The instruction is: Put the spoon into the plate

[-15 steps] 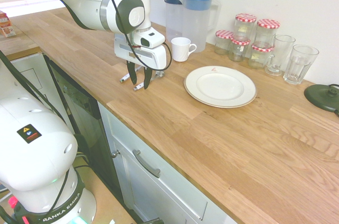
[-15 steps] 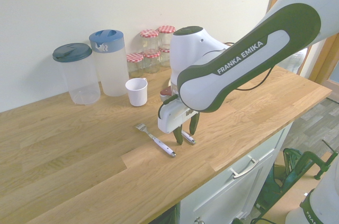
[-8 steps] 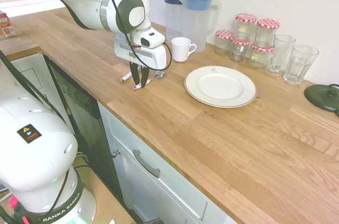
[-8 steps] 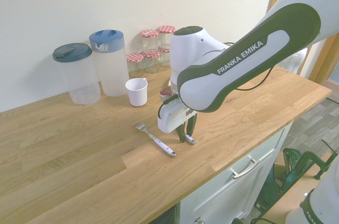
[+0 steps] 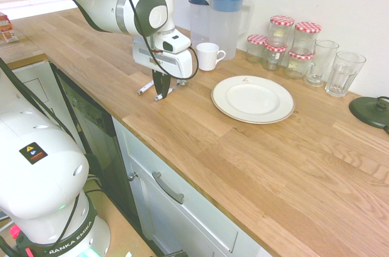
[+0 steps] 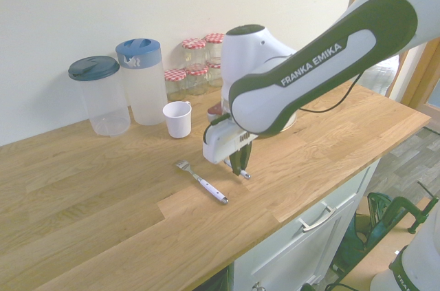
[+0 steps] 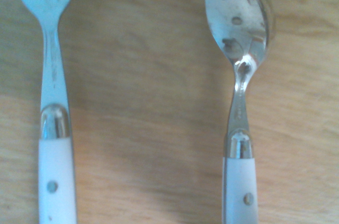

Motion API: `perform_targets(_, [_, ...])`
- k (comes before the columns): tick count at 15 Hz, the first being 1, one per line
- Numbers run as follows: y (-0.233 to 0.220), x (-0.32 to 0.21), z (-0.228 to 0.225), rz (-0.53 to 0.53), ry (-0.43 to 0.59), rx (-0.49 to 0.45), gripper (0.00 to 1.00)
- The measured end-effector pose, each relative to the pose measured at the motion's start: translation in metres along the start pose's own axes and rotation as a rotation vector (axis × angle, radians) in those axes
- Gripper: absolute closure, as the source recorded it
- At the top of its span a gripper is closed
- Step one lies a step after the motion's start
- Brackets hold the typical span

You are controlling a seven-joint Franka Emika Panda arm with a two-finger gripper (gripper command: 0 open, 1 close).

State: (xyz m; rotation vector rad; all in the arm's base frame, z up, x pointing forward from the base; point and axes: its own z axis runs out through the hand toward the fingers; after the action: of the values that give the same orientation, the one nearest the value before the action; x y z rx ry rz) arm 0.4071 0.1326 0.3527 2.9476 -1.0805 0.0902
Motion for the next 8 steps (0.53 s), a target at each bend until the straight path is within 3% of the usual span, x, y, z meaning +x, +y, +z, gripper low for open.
perform_targets(4, [0.025, 0.059, -0.059, 0.092, 0.049, 0.046, 1.0])
perform_targets(8, [0.079, 0.137, -0.053, 0.196, 0.043, 0.03, 1.0])
